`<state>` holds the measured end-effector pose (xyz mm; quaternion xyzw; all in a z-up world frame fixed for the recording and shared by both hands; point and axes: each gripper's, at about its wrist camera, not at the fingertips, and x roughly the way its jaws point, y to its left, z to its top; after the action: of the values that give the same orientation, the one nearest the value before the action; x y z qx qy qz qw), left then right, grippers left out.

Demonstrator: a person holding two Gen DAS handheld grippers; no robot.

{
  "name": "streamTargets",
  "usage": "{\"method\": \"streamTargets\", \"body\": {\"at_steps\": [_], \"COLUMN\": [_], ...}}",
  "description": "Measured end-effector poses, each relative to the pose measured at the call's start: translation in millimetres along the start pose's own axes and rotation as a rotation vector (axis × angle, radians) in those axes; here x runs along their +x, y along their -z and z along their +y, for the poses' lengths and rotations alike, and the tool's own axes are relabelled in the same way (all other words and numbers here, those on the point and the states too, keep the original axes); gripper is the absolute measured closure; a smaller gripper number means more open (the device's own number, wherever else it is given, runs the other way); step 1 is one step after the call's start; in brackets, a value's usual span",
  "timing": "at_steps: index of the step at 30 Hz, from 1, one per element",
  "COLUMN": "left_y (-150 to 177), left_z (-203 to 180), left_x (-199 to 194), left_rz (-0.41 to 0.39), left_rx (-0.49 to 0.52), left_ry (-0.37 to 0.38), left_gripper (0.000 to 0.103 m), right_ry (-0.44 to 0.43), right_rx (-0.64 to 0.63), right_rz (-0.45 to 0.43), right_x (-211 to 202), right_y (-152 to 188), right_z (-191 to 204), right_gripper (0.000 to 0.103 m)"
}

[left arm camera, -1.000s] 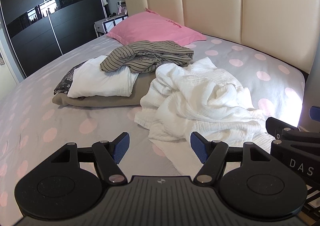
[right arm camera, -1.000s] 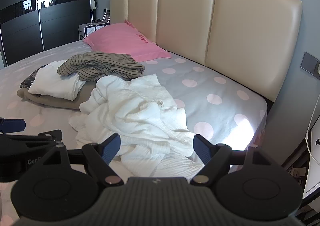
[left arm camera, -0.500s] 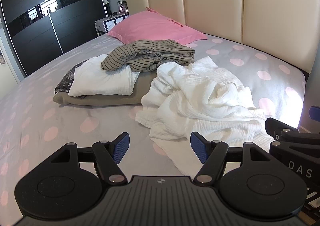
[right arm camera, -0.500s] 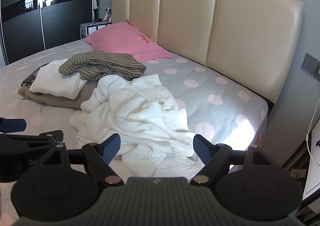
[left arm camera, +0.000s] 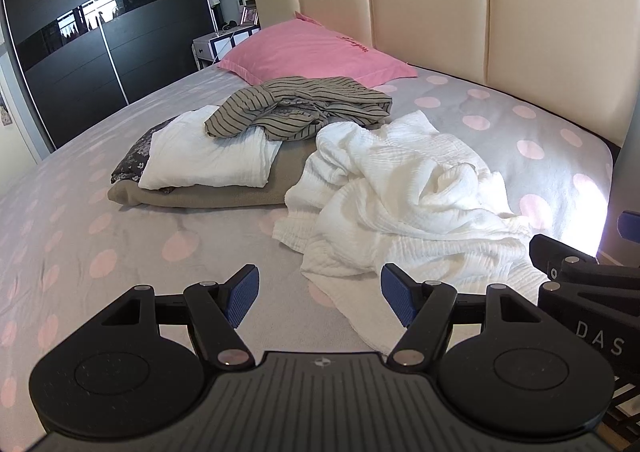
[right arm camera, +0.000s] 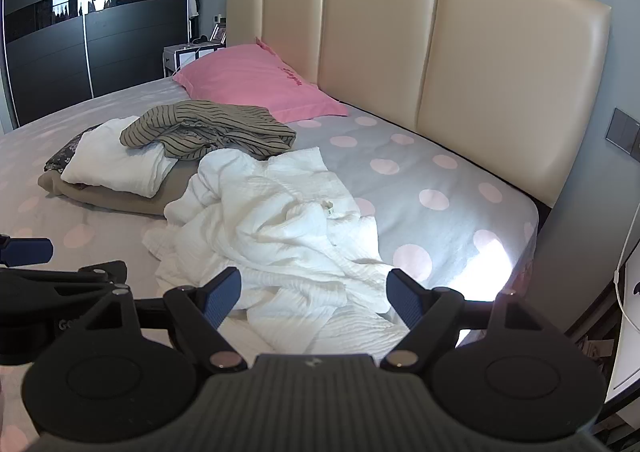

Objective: Fold clothes

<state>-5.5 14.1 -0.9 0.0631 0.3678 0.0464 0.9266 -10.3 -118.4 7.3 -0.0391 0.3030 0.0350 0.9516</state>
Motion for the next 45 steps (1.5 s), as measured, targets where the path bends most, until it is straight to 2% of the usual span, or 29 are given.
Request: {"method": "streamTargets", "body": {"at_steps": [5,7,8,13,17,22,26,29,31,36,37,39,43,45], "left_y": [0.1,0.0,0.0,0.0,-0.6,-3.7,-4.5,-4.5,-5.2,-9.1,-10.4,-13.2,-18.6,-19.9], "left_z": [2.4,3.4,3.9,8.8,19.8,40.1,50.4,55.4,55.2,49.6,48.8,45.8,34.9,28.7], "left_x": [3.8,6.5,7.9,16.8,27.0,42.6,61.9,80.8,93.7,132.5,140.8,157.8,193.3,212.1], "left_rz": [0.006,0.011,0.013,0.022,0.032,0.038,0.057,0.085,0.095,0.116,0.121,0.125,0.134,0.158], "left_rx": [-0.002,-0.002,-0.002,-0.003,-0.004,-0.026,-0.031,-0.044,-0.046,-0.057,-0.068,-0.081,-0.069,-0.047], "left_ry": [-0.003,-0.004,-0.005,-0.009,-0.01,0.009,0.037,0.071,0.09,0.131,0.15,0.184,0.233,0.246], "left_gripper": [0.037,0.037,0.037,0.037,0.037,0.038,0.041,0.042,0.042,0.04,0.04,0.04,0.04,0.041], "right_ry": [-0.015,-0.032,-0.038,-0.017,-0.02,-0.1,-0.145,-0.167,-0.184,-0.224,-0.227,-0.229,-0.244,-0.244], "right_rx": [-0.003,-0.005,-0.006,-0.049,-0.029,0.037,-0.029,-0.094,-0.139,-0.145,-0.147,-0.155,-0.144,-0.142], "right_rz": [-0.004,-0.015,-0.023,-0.072,-0.016,0.076,0.084,0.084,0.089,0.129,0.134,0.141,0.173,0.192], "right_x": [3.2,3.9,4.2,6.0,22.7,50.3,74.2,97.0,113.5,149.8,154.8,163.5,179.8,186.1], "right_y": [0.8,0.2,0.1,0.0,-5.8,-16.9,-28.8,-34.1,-34.0,-24.5,-22.8,-20.6,-17.3,-16.5], "right_z": [0.9,1.2,1.7,8.1,-0.3,-16.7,-17.0,-12.8,-9.2,-5.9,-5.1,-3.1,-0.9,0.4], "right_gripper": [0.021,0.017,0.012,0.011,0.011,0.012,0.012,0.018,0.018,0.019,0.021,0.031,0.039,0.058]}}
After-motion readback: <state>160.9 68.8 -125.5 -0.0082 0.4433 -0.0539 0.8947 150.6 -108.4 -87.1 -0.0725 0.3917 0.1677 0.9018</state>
